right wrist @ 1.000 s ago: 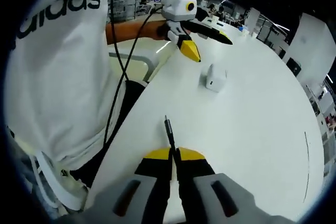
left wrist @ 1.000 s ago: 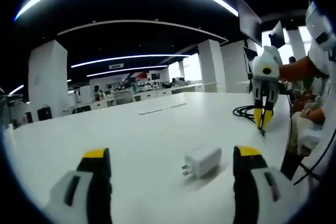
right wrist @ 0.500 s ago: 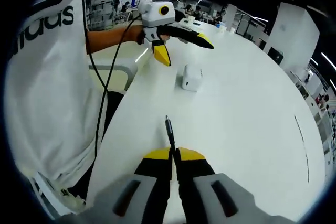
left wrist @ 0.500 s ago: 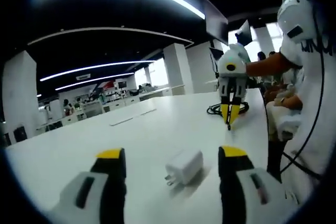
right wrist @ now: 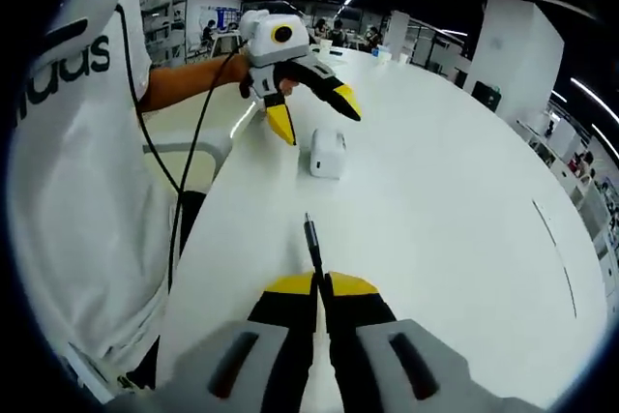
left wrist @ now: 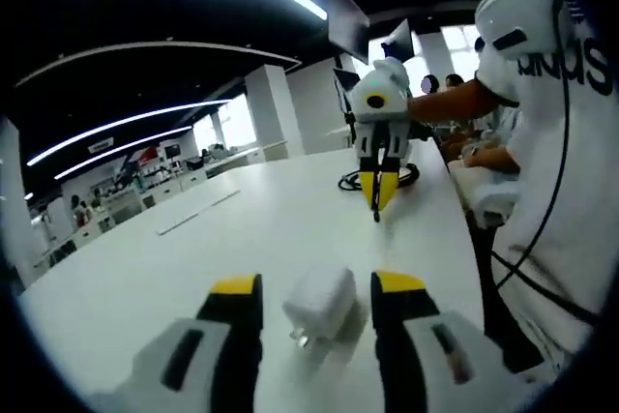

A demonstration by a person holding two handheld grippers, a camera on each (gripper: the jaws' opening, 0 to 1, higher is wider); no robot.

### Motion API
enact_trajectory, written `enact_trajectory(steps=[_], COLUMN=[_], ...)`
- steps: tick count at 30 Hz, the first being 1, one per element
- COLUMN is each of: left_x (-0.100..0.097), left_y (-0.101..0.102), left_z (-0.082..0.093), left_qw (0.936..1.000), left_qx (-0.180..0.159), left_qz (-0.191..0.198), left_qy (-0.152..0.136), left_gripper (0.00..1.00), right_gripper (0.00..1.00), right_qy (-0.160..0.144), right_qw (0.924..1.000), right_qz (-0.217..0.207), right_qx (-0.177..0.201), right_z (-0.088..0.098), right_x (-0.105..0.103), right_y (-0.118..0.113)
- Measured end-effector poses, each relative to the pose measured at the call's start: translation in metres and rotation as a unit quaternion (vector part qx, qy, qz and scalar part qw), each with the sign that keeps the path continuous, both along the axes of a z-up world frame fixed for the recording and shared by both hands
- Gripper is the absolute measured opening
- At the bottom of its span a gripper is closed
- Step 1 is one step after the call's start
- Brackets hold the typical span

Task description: Plug the desk Type‑C cable into the charger adapter.

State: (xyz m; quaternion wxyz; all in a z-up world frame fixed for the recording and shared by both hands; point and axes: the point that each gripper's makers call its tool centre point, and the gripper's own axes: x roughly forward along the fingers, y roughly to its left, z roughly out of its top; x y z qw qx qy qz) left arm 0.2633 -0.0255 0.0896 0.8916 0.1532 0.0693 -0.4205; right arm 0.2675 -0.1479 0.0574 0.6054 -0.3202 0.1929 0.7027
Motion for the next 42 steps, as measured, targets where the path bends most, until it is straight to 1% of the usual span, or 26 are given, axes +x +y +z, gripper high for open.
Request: enact_trajectory(steps=[3, 4, 7, 9, 15, 18, 21, 24, 27, 30, 33, 35, 42], left_x=[0.0, 0.0, 0.0, -0.001, -0.001, 0.0, 0.0, -0.002, -0.001, -0.001, -0.001, -0.001, -0.002], left_y=[-0.001, -0.002, -0.001, 0.002, 0.008, 0.008, 0.006, 0.003, 0.0, -0.001, -0.002, -0.002, -0.004], left_z=[-0.005, -0.007, -0.008, -0.012, -0.012, -0.012, -0.016, -0.02, -0.022, -0.022, -0.023, -0.023, -0.023], left_qw=[0.9997, 0.9993, 0.9986, 0.9969, 0.9931, 0.9911, 0.9885, 0.9851, 0.9837, 0.9825, 0.9811, 0.9803, 0.9778], left_qx=[0.017, 0.024, 0.032, 0.054, 0.077, 0.086, 0.092, 0.095, 0.093, 0.09, 0.086, 0.082, 0.077], left_qz=[-0.015, -0.023, -0.036, -0.051, -0.078, -0.093, -0.107, -0.125, -0.134, -0.141, -0.15, -0.154, -0.165], left_qy=[0.008, 0.015, 0.019, 0.023, 0.039, 0.042, 0.054, 0.07, 0.076, 0.081, 0.087, 0.092, 0.103], left_gripper=[0.4, 0.4, 0.37, 0.37, 0.31, 0.29, 0.27, 0.26, 0.25, 0.24, 0.24, 0.24, 0.24], right_gripper=[0.01, 0.01, 0.01, 0.01, 0.01, 0.01, 0.01, 0.01, 0.01, 0.01, 0.01, 0.01, 0.01], right_qy=[0.003, 0.004, 0.005, 0.007, 0.015, 0.018, 0.02, 0.026, 0.031, 0.036, 0.045, 0.053, 0.061], right_qw=[1.0, 1.0, 1.0, 1.0, 0.9999, 0.9998, 0.9997, 0.9993, 0.9988, 0.9983, 0.9974, 0.9966, 0.9958], right_qz=[0.002, 0.002, 0.004, 0.002, -0.003, -0.008, -0.016, -0.026, -0.037, -0.044, -0.054, -0.06, -0.067], right_qx=[0.0, -0.001, -0.001, -0.001, -0.001, 0.0, 0.001, 0.0, -0.004, -0.012, -0.016, -0.017, -0.016], right_z=[0.0, -0.001, -0.001, -0.002, -0.008, -0.008, -0.007, -0.007, -0.009, -0.013, -0.016, -0.016, -0.014], right_x=[-0.001, 0.0, 0.001, 0.003, 0.005, 0.004, 0.003, 0.005, 0.006, 0.001, 0.001, -0.001, -0.003], right_y=[0.003, 0.004, 0.006, 0.009, 0.014, 0.017, 0.022, 0.027, 0.03, 0.033, 0.031, 0.032, 0.037])
